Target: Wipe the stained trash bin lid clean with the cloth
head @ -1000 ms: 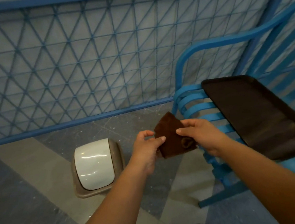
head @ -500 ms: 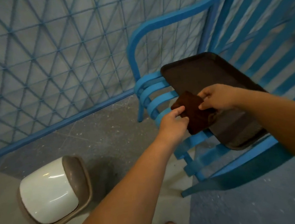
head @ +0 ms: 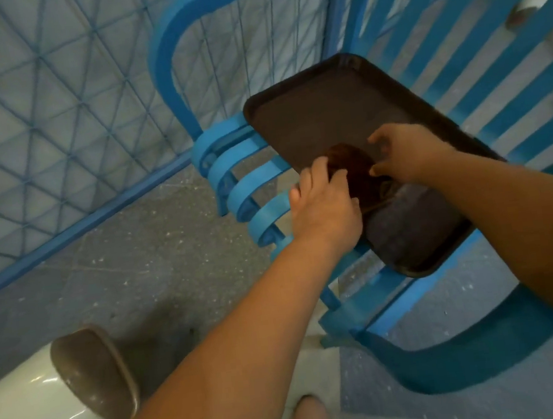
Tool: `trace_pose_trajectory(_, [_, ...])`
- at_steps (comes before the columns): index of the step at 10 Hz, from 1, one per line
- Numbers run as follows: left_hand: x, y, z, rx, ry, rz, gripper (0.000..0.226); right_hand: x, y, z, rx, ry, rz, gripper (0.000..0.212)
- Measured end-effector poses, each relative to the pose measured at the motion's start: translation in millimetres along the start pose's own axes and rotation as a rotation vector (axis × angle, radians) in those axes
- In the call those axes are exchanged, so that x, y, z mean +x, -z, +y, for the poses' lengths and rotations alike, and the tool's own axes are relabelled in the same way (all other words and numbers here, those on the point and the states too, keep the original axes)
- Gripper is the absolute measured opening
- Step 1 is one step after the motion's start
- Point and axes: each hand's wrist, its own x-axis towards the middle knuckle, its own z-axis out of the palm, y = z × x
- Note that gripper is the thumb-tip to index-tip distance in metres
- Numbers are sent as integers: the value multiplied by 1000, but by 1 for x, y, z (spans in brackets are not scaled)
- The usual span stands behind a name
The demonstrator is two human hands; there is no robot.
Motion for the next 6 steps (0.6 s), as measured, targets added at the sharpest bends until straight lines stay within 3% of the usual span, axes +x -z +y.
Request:
trace_pose_trajectory(1, [4,-4,1,134,-162,-100,57,-2,3,1,-27,100,-4,31])
trace_pose_trajectory(2, [13,-9,-2,302,-175,-270,64,-7,-3,2,-164,188,-196,39])
trace_pose_trajectory(3, [13,-13,-2,383,-130,-337,70,-5,-9,2,-212,201,-279,45])
trace_pose_trajectory(5, [13,-10,2,355,-112,-354,70,1,-15,5,-194,252,-373,44])
trace_pose_trajectory(6, [6,-7,-10,302,-149,-360,64,0,-23,6,-227,244,-332,51])
